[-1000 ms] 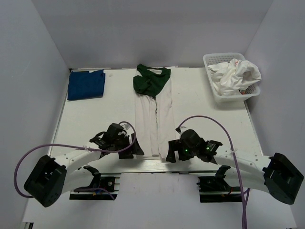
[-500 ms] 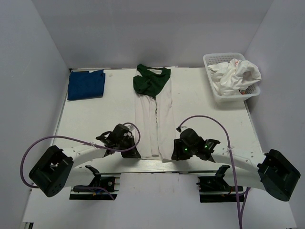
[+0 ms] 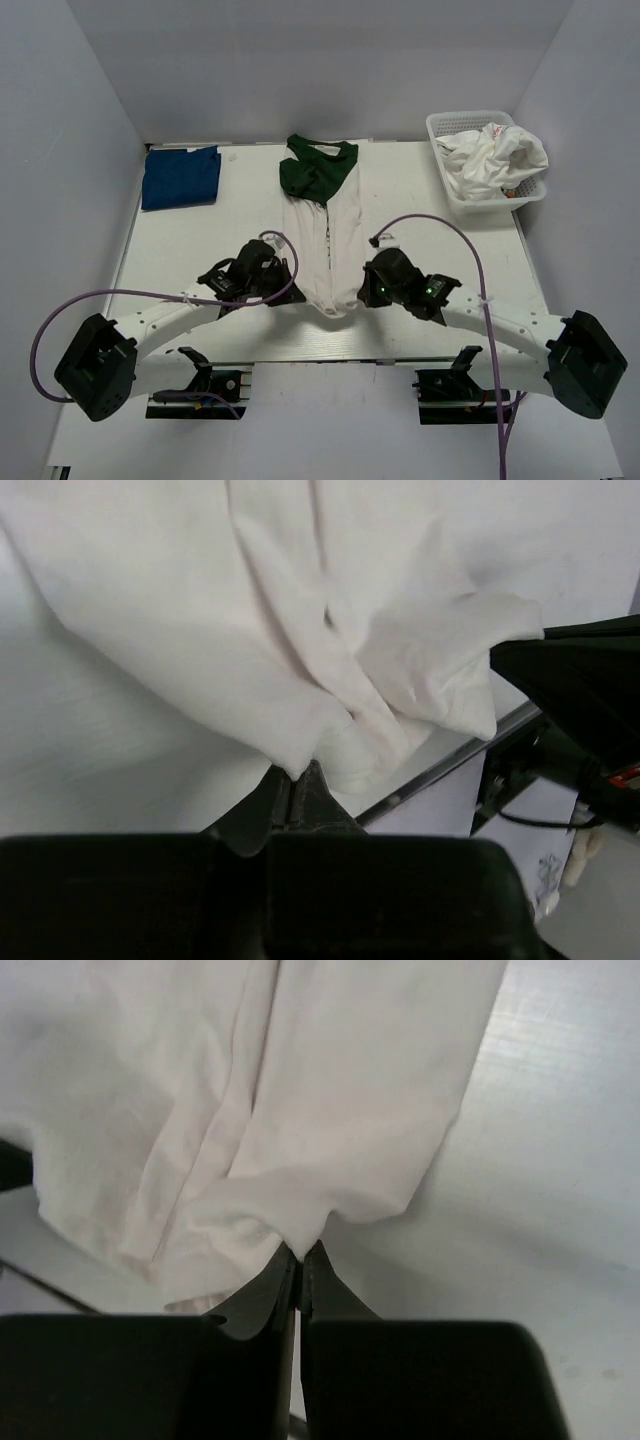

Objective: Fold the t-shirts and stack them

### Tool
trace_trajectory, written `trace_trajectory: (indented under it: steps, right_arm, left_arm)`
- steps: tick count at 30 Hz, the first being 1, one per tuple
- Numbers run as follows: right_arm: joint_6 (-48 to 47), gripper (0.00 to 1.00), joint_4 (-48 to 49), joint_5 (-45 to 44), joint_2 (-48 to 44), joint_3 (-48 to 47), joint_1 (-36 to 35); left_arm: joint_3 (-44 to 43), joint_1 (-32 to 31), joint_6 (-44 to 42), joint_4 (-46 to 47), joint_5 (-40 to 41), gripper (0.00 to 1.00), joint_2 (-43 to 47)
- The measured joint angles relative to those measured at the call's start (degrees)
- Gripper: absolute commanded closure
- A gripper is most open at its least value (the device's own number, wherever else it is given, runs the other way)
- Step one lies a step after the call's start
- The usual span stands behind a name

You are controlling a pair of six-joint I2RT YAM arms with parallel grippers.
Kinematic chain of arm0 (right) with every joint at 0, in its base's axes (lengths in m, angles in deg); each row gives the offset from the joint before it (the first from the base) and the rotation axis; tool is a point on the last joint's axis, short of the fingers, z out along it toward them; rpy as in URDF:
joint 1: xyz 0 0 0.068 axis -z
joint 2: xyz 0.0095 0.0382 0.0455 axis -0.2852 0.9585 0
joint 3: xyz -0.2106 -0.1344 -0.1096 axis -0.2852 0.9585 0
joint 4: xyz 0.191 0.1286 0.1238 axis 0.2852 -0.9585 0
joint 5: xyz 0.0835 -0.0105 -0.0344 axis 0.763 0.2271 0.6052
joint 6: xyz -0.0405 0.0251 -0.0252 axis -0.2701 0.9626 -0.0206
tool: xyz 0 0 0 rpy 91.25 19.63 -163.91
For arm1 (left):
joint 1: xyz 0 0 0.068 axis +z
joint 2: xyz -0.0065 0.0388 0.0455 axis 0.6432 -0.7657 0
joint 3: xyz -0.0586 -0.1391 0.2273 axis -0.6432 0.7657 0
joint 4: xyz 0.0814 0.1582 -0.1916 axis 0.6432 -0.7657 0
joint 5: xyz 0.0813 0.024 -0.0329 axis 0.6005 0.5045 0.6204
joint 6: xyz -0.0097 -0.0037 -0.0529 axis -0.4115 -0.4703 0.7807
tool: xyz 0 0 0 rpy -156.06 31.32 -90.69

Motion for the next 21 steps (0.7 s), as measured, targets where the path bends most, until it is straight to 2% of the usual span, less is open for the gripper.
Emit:
trace_trajectory:
  steps: [6,12,16,21]
  right_arm:
    - [-2.5,1.0,0.2,-8.9,9.9,-13.2,2.6]
    - [-4.6,1.0,-0.4,-15.3,21.2,-26.1,7.1]
    - [-5.6,1.0,-0.2,-17.3,26.7,-32.6,9.7]
    - [-8.1,1.0,1.8,-15.9,30.9,-36.9,12.7]
  left_arm:
    - [-7.8,0.8,-0.9,-0.8,10.3,1.0,-0.9]
    - [-21.8,2.4,-4.3,-3.1,21.9,1.0,-10.5]
    - [-28.6,4.8,-6.8,-3.1,25.1,1.0,-17.7]
    - [-34.6,8.4,-9.1,-3.1,25.4,1.0,-26.6]
